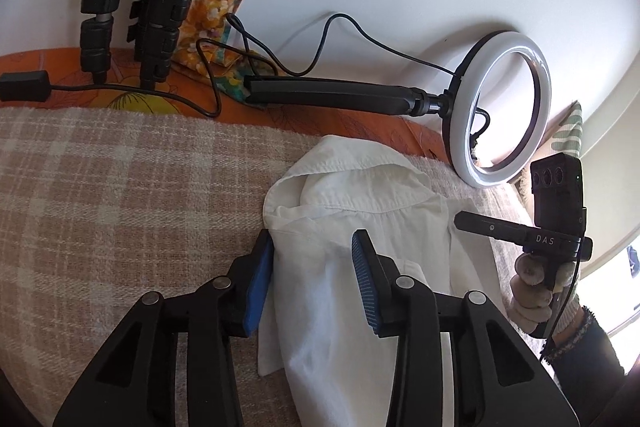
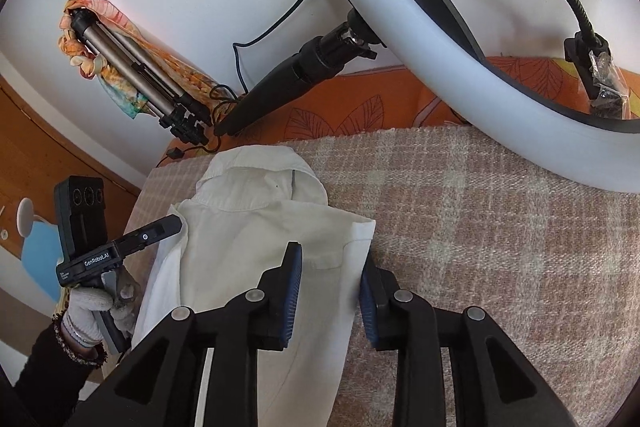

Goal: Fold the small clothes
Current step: 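Grasp the collar end with both tools and lift it up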

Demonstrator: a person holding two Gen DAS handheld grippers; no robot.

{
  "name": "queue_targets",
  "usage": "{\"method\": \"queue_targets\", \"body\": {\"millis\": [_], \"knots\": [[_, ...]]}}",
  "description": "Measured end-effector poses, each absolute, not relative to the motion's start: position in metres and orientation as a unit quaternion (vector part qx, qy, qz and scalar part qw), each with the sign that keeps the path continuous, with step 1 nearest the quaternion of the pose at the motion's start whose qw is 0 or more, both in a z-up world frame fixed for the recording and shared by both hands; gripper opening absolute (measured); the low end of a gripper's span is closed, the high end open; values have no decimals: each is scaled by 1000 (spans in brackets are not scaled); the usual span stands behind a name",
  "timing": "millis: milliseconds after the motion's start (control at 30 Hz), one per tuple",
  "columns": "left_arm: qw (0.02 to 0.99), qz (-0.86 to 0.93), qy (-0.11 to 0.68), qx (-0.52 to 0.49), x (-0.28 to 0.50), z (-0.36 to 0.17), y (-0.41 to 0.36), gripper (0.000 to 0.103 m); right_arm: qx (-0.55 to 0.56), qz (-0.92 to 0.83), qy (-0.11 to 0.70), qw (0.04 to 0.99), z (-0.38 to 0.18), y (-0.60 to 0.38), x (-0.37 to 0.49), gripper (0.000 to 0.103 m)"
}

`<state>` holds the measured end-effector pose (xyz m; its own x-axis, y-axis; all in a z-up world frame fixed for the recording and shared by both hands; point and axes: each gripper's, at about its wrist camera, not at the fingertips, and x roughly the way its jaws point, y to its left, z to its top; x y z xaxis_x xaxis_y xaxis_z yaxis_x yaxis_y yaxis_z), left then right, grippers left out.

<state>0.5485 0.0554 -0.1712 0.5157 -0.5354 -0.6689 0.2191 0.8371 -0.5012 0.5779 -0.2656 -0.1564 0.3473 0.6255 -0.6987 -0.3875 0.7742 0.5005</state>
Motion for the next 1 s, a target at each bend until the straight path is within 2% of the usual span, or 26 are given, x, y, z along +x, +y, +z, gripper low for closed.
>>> {"method": "queue_targets", "body": {"millis": [33,67,100,200,633,1000], "knots": [[850,-220,444,-179,550,-173,55,14,126,314,478,811,-156,-264,579,26],[846,-222,448,-186,552,-175,55,6,128,315,478,810,-157,-262,581,21],[844,-226,447,-193,553,-177,56,6,127,315,479,809,-157,-259,581,12],[847,-234,435,-198,549,-172,58,5,104,312,476,816,-155,-253,579,0],[861,-279,378,-193,515,-103,60,4,95,338,415,840,-94,-270,549,0],[872,-305,341,-172,440,-43,57,3,76,350,373,856,-40,-287,478,0]]}}
